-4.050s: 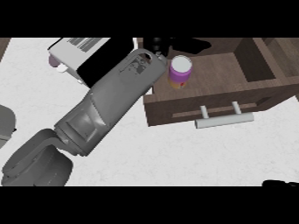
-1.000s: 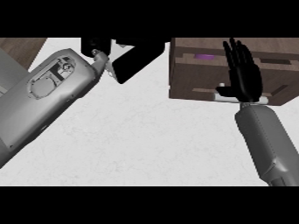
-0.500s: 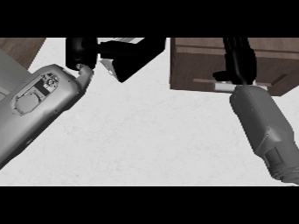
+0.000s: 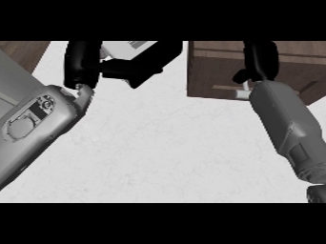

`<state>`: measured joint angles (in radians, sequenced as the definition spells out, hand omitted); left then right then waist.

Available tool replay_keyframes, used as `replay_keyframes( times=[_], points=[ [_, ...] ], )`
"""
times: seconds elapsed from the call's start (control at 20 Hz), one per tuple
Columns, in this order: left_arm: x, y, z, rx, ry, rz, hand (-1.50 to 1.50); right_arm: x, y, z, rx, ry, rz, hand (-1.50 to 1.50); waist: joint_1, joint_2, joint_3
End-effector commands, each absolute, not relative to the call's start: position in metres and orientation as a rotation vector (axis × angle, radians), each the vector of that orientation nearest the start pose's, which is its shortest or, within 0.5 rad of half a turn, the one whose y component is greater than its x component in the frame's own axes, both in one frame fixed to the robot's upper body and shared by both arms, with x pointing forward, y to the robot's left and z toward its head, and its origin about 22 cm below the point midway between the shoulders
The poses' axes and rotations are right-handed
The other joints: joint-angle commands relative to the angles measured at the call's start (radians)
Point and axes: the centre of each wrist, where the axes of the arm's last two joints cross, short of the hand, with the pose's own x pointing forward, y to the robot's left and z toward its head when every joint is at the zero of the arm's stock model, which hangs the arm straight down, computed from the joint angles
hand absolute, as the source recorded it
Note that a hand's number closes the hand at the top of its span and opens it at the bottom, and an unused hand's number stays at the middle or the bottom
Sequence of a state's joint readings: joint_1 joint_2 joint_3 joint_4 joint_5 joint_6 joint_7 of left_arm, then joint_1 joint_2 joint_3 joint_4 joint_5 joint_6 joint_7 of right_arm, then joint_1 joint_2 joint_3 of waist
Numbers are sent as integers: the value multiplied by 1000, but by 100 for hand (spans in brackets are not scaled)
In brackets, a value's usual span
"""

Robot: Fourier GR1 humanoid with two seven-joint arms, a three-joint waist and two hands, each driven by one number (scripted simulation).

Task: Pick up the can, place it into the drawer and close the drawer

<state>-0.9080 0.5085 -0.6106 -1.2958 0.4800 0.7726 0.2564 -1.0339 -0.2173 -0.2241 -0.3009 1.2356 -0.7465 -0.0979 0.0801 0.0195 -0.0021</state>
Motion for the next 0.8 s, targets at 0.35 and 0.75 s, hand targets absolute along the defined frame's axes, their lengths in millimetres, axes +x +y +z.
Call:
replay_keyframes(
  times=[0.35,0.75],
  points=[
    [355,152,155,227,-1731,-80,-150,462,-198,91,-1267,-1763,709,-150,9,14,6],
    [349,159,150,235,-1714,-71,-150,465,-175,100,-992,-1893,477,-150,3,4,7]
  ],
)
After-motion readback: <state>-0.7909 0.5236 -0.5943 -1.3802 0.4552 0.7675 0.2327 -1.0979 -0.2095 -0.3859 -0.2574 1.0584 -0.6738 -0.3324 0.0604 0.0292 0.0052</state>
